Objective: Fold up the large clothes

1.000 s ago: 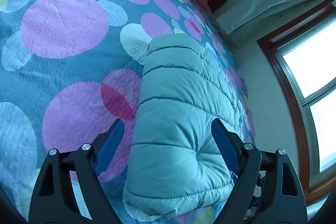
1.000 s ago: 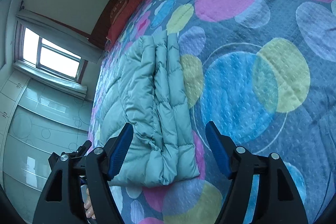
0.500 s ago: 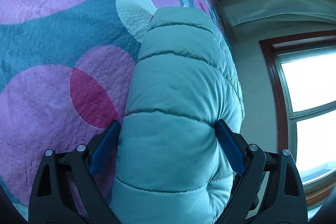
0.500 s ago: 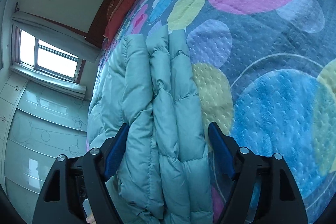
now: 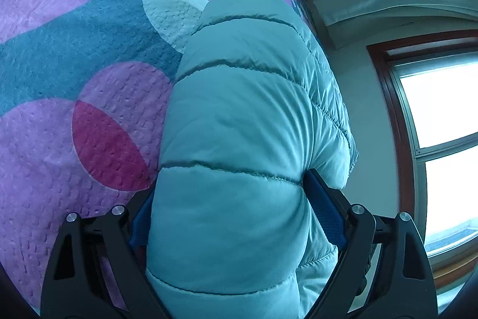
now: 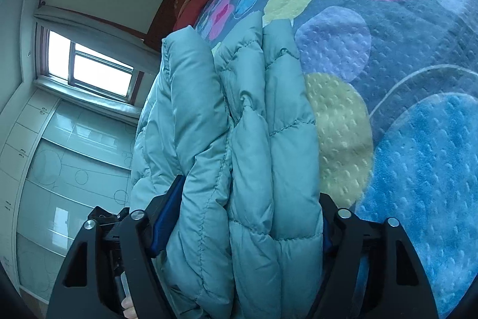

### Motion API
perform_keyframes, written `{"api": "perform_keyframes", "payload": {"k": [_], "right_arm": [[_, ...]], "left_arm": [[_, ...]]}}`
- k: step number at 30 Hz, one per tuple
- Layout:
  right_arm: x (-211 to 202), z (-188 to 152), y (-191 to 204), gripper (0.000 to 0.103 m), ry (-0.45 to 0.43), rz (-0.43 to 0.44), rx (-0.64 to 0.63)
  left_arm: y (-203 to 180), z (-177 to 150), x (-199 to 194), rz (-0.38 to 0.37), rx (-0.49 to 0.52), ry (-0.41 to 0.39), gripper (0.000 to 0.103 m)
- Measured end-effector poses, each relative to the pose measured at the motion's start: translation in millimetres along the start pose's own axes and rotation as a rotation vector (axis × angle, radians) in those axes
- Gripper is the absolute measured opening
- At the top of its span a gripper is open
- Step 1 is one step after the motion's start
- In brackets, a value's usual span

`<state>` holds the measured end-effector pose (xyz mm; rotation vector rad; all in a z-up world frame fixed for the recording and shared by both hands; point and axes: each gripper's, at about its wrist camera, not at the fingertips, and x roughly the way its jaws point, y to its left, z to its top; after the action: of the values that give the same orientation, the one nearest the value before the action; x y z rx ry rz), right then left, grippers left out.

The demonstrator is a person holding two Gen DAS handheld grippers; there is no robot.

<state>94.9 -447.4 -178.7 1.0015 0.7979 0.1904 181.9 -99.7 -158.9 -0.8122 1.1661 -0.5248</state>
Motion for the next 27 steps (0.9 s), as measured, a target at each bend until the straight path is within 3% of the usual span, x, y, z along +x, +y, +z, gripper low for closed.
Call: {"api": "perform_keyframes", "payload": {"k": [2, 7, 10, 19, 27], "right_arm": [[4, -1, -5, 0.055, 0.003, 0.036, 0.030], [7, -4, -8, 0.042, 0.011, 0.085, 0.044], [11, -7, -1, 0.037, 0.004, 0.102, 0.032], [31, -8, 23, 0.033, -0.004, 0.146, -0.012], [82, 3, 61, 0.033, 0.037, 0.205, -0.045]], "left_arm": [[-1, 0, 0, -0.001, 0.003, -0.001, 0.079], [-5, -2, -4, 0.009, 0.054, -0.015, 0.062], [-7, -2, -7, 0.003, 0.064, -0.018, 0.058], [-11, 9, -26, -0.025, 0.086, -0.044, 0.056], [1, 43, -62, -0.013, 0.086, -0.132, 0.056]]}}
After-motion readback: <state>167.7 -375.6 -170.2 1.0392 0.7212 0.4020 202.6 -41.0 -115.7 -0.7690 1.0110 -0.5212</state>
